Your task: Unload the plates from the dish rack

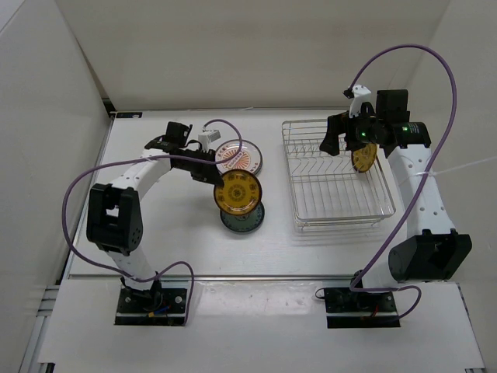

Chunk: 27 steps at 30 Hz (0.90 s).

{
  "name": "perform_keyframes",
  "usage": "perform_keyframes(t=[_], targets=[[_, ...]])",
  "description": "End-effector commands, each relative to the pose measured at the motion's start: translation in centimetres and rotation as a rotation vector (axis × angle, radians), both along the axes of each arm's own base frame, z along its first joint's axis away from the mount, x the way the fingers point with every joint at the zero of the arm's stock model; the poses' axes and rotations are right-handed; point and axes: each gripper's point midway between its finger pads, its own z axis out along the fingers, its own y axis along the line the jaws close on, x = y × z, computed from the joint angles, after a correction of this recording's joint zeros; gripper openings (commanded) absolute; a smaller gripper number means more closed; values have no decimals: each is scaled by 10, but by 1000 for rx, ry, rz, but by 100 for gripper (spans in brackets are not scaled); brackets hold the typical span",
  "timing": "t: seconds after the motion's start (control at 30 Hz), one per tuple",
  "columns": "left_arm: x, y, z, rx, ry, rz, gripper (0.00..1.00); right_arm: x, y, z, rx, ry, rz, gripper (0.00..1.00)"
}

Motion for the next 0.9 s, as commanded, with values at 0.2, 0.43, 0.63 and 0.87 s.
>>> perform_keyframes(t=[0.2,0.43,0.63,0.87], targets=[[13,-13,-19,-83,33,-47,11,-3,-1,22,-4,-77,4,99],[8,-12,-42,-76,91,-34,11,-6,-1,23,-10,-81,9,99],[5,-15,-62,-60,141,-31,11,-12,3,31,10,-99,31,99],[-5,-14,-75,-39,168,-25,11,-15,3,41,11,-126,31,100]])
